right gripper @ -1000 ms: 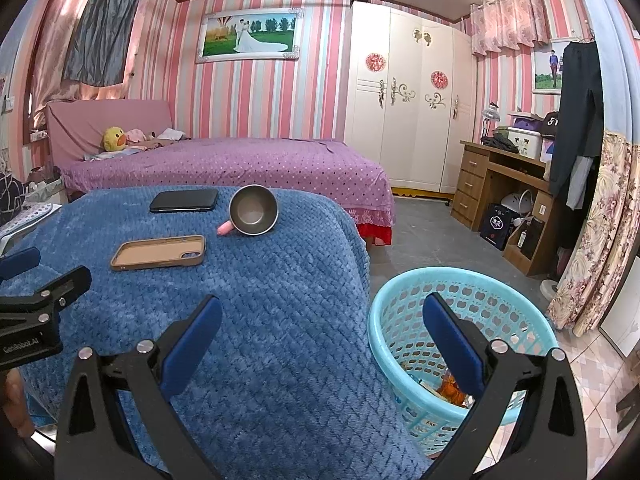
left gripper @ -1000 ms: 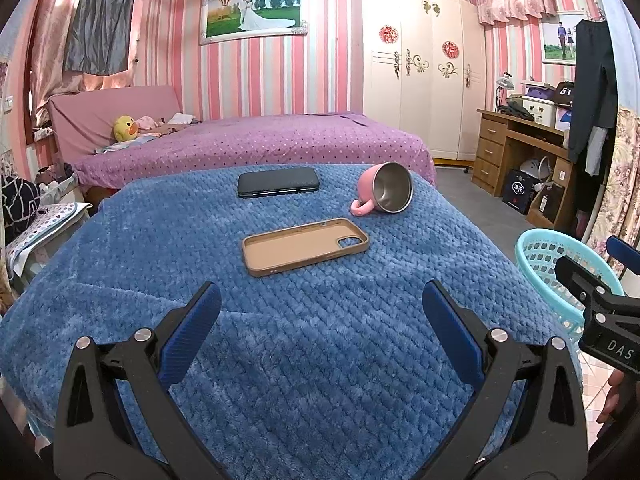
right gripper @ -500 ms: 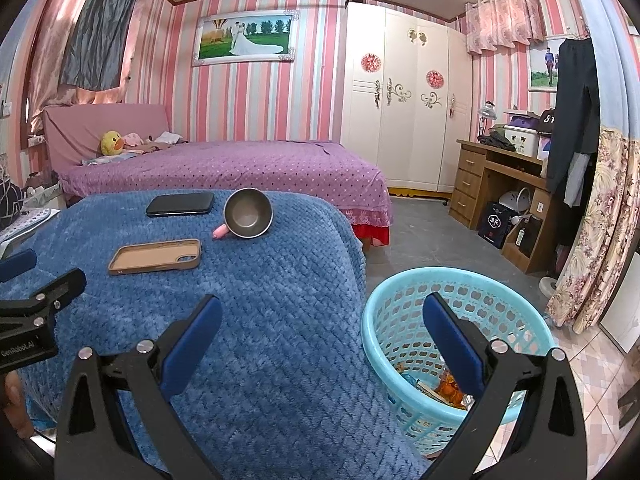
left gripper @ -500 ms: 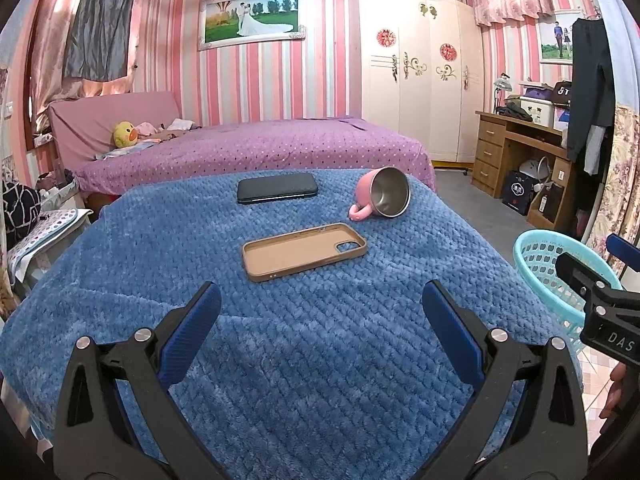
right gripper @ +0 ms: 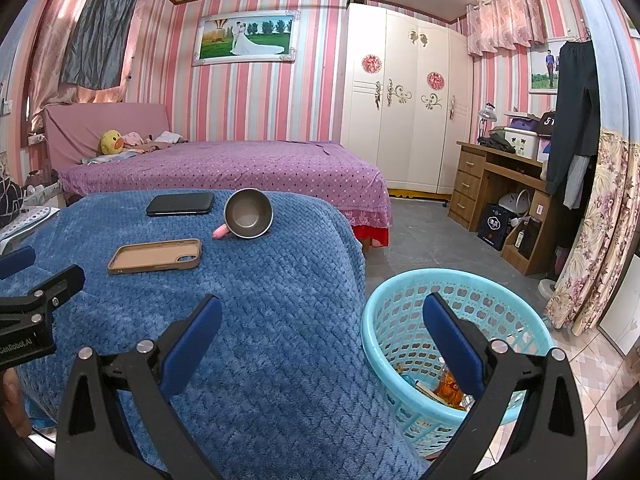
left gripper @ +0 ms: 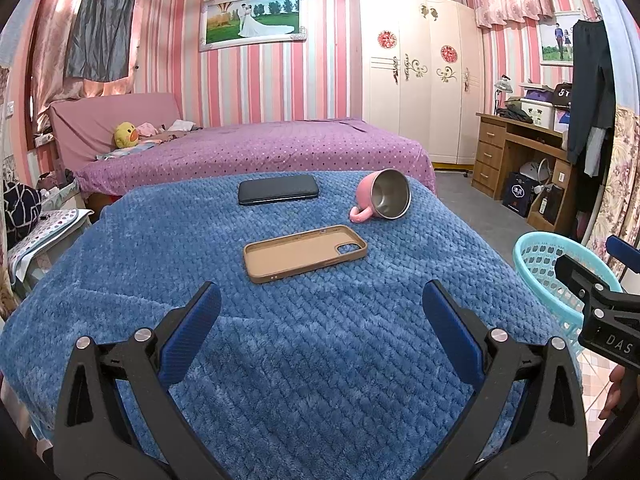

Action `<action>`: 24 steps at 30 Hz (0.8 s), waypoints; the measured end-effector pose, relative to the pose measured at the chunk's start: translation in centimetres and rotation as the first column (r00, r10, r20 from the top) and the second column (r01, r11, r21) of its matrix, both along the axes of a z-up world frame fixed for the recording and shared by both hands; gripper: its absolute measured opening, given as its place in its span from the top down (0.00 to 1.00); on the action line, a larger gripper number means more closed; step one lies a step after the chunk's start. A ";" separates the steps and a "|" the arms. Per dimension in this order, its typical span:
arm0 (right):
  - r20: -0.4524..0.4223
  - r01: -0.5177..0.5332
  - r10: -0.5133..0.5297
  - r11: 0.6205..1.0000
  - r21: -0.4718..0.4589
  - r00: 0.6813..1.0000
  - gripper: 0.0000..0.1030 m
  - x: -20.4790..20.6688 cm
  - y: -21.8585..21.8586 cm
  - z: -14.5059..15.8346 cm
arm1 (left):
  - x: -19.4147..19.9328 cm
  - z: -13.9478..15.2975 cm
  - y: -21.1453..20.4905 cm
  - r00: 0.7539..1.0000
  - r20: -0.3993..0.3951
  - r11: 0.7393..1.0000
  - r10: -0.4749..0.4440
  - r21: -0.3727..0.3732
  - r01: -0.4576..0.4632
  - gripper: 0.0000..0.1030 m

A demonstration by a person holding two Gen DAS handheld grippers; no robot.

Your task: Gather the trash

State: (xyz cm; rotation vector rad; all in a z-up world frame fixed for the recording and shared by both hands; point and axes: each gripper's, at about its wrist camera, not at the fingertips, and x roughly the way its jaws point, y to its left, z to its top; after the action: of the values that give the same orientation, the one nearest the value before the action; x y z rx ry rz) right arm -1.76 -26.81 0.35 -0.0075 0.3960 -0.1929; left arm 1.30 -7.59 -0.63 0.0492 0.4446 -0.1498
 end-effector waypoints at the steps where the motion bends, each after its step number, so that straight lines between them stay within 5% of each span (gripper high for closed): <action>1: 0.001 0.000 0.000 1.000 0.000 1.000 0.05 0.0 0.0 0.0 | 0.0 0.0 0.0 1.000 0.001 1.000 0.000 0.000 0.000 0.05; 24: -0.002 -0.001 0.001 1.000 -0.003 1.000 0.05 0.0 0.0 0.0 | 0.0 0.3 0.1 1.000 0.004 1.000 0.004 -0.002 -0.004 0.05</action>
State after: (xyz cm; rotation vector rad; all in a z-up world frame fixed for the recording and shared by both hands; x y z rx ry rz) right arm -1.73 -26.81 0.37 -0.0104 0.3981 -0.1929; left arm 1.29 -7.45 -0.37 0.0465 0.4404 -0.1467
